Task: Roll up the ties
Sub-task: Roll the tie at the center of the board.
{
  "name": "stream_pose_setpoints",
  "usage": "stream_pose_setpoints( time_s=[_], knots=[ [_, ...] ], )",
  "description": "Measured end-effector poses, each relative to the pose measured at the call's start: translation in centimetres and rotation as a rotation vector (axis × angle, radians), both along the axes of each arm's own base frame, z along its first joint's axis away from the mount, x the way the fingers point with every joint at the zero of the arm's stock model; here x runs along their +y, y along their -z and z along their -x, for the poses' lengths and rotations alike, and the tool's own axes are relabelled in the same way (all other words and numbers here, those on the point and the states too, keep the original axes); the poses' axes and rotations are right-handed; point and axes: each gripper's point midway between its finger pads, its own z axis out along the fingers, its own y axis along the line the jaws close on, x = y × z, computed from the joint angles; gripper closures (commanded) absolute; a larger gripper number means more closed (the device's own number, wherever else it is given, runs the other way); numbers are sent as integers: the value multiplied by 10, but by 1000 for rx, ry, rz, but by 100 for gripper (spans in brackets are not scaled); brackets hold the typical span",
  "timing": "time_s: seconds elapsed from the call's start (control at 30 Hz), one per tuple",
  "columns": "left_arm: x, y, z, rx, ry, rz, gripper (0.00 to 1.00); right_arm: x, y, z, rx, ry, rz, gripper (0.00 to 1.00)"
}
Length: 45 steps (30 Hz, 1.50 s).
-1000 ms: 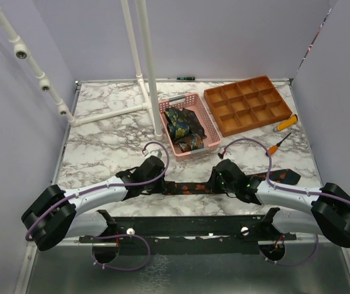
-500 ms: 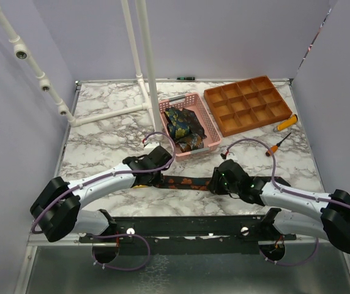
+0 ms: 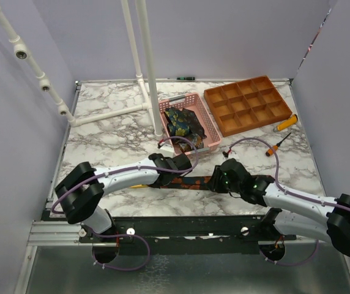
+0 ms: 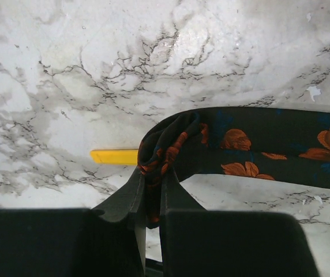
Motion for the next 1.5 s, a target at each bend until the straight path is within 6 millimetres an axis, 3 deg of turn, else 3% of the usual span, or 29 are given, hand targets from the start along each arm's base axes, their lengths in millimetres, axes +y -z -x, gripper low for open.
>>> stream_pose_setpoints(
  time_s=[0.33,0.4,0.83,0.9,1.03,1.1,1.33,1.5],
  knots=[
    [-8,14,12,-31,60,-251,100,-15,7,11,30,72,-32,70],
    [-11,15,12,-40,68,-275,95,-18,8,13,36,89,-38,69],
    [-43,15,12,-76,107,-287,82,-27,21,23,81,139,-55,68],
    [-46,16,13,-78,113,-293,83,-27,21,23,82,141,-57,68],
    [-49,17,14,-84,125,-294,100,-26,22,23,86,144,-58,68],
    [-52,17,15,-88,129,-287,100,-26,23,23,85,143,-60,68],
    [-58,16,13,-107,125,-238,100,-8,10,21,59,80,-142,66],
    [-64,17,12,-118,121,-196,100,21,-4,16,47,14,-257,78]
  ],
)
